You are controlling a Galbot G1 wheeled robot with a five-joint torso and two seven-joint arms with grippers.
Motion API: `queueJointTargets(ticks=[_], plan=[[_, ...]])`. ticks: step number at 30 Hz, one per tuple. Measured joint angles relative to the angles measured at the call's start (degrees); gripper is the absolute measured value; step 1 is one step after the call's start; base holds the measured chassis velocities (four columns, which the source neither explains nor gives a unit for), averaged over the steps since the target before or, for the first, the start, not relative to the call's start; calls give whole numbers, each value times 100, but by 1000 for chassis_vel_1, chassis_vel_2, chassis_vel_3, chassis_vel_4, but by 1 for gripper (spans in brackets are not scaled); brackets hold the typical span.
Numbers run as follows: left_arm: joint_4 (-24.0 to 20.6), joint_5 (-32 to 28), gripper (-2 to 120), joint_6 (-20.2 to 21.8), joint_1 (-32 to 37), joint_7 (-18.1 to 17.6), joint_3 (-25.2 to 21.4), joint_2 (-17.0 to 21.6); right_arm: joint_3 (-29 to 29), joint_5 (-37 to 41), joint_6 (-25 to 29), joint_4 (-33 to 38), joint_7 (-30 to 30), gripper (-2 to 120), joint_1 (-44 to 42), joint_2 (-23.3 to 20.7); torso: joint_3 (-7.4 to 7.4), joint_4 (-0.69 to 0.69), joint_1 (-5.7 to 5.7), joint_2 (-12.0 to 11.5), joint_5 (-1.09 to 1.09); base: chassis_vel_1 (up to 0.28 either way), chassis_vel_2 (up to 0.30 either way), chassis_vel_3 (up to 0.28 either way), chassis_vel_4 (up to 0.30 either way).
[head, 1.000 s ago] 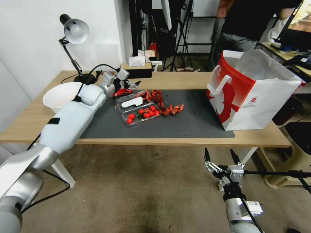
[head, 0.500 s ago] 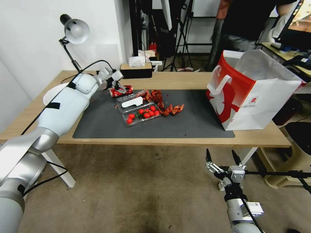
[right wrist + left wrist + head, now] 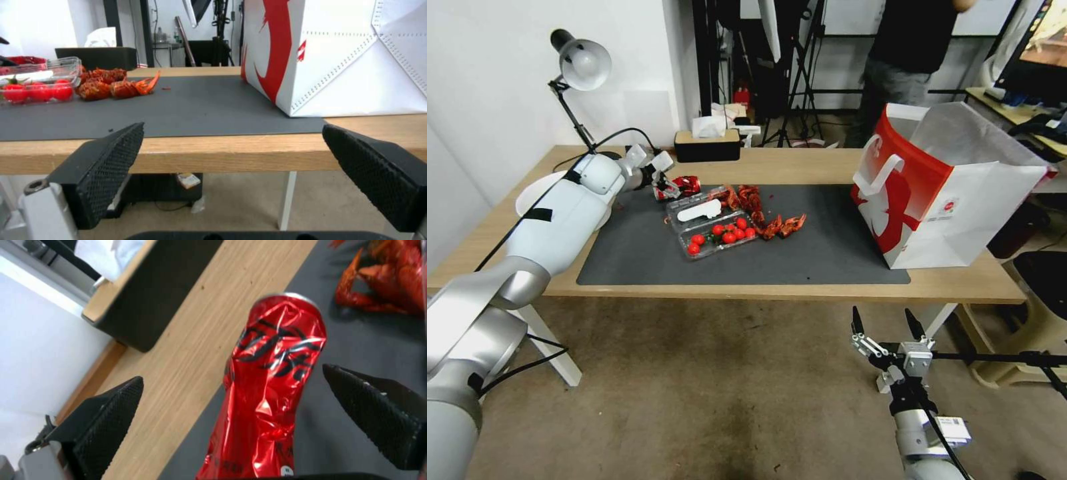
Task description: Pick up the trash from the table and place it into the takeout bag.
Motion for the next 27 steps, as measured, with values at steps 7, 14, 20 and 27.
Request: queueJointTargets(ticks=[7,14,20,27], plan=[[203,90,92,-19,-1,19,0,-50,2,7,10,2,9,100,-9,-32,0,1,0,0,0,0,0,0,0],[315,75,71,-141,1,177,-4,-52,-15,8,10,2,10,100,5,-51,0,1,1,0,1,0,0,0,0],[361,55,45,-129,11,147,-10,-66,-40,9,2,-7,11,100,21,-63,0,1,1,0,0,0,0,0,0],[403,64,31,-126,17,147,12,-73,-43,9,-1,-15,11,100,19,-65,0,0,0,1,1,0,0,0,0]])
